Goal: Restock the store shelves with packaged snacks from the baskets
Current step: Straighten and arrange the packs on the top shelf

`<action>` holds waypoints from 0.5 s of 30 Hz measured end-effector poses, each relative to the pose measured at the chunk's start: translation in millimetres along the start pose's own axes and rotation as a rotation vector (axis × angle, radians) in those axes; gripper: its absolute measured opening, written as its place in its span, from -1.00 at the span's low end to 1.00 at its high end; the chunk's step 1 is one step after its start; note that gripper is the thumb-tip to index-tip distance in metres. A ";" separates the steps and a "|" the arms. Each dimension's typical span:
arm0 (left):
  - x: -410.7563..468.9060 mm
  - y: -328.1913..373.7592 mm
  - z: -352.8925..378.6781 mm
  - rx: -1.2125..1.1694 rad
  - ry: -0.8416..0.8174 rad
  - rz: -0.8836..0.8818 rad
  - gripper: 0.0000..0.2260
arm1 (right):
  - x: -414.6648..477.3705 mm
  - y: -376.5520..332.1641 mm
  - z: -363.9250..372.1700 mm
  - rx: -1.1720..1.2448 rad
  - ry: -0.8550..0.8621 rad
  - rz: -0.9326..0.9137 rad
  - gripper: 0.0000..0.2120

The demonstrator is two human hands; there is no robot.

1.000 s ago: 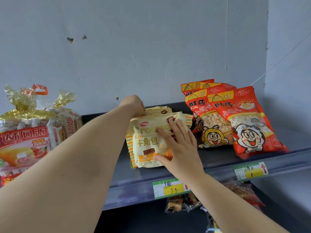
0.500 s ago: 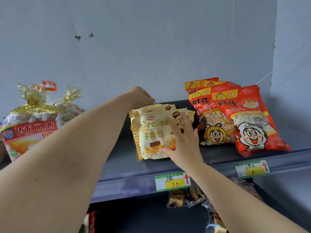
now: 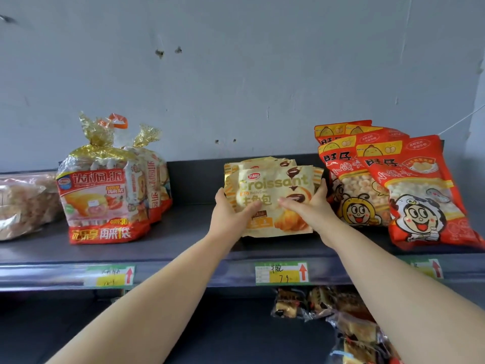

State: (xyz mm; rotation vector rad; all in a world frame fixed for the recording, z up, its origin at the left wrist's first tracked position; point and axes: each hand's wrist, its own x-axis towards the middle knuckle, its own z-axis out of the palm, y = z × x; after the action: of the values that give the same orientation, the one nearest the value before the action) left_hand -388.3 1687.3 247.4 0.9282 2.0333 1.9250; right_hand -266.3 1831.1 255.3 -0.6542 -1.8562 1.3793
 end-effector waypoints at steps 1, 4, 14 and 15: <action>0.2 -1.0 0.7 0.031 0.006 0.016 -0.37 | 1.2 1.2 2.3 0.024 0.013 -0.010 0.18; 0.5 -4.7 1.2 0.119 0.048 0.038 -0.37 | 2.5 3.4 6.4 0.065 0.016 -0.031 0.06; 1.8 -3.3 -1.0 0.025 0.181 -0.004 -0.40 | -2.3 2.8 7.2 0.089 -0.158 -0.014 -0.31; 2.3 -3.4 -1.3 0.008 0.186 -0.006 -0.38 | -1.7 2.6 7.7 0.075 -0.158 -0.018 -0.32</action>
State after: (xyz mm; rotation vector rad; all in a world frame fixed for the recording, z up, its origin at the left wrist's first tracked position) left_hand -391.8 1687.7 245.0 0.7693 2.1412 2.0714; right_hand -271.3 1826.1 251.1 -0.5017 -1.9169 1.5186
